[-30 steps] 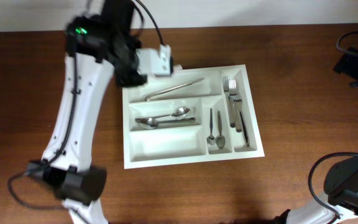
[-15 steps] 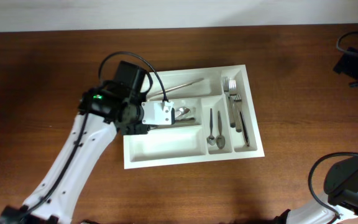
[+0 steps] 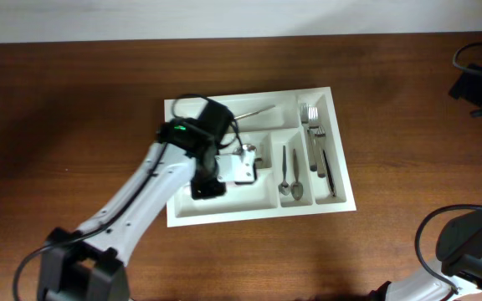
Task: Pack container
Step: 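Lower the knife into the lower-left slot and open the left gripper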
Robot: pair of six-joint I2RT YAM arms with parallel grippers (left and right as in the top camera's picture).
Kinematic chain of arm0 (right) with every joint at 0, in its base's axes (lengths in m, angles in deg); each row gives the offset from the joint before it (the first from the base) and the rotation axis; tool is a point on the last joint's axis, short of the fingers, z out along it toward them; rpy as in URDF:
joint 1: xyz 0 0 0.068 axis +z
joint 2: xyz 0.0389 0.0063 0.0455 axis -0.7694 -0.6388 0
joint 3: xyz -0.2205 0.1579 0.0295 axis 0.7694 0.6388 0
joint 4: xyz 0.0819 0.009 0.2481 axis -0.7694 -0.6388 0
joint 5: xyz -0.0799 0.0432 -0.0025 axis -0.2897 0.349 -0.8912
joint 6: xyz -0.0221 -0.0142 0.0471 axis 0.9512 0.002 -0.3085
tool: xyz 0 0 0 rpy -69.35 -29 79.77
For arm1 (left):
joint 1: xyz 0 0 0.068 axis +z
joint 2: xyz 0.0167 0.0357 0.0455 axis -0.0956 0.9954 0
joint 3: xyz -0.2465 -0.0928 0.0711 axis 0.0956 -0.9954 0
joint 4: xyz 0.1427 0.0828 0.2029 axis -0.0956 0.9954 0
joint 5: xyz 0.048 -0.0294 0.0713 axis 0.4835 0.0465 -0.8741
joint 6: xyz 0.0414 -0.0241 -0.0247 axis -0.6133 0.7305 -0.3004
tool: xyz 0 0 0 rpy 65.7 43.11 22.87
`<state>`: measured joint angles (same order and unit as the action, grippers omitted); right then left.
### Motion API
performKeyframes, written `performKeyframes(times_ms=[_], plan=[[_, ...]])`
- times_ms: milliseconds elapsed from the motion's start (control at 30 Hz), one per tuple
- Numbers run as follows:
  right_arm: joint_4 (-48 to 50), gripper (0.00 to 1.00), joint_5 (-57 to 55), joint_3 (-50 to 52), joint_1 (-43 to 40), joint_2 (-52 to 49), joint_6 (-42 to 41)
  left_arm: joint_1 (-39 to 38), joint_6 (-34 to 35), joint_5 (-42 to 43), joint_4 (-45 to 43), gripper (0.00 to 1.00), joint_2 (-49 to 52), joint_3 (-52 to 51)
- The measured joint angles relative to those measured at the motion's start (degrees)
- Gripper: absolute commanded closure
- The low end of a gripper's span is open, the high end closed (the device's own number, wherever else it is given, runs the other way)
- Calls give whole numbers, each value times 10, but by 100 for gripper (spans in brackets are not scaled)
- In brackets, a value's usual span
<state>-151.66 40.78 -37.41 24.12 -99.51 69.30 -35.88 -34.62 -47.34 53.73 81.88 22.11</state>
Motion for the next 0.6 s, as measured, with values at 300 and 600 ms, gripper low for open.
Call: performKeyframes(times_ms=[300, 600], plan=[[0, 1, 0, 0, 0, 0, 0, -17, 0, -30, -12, 98, 87, 0], [0, 1, 0, 0, 0, 0, 0, -19, 27, -56, -11, 1, 109, 0]])
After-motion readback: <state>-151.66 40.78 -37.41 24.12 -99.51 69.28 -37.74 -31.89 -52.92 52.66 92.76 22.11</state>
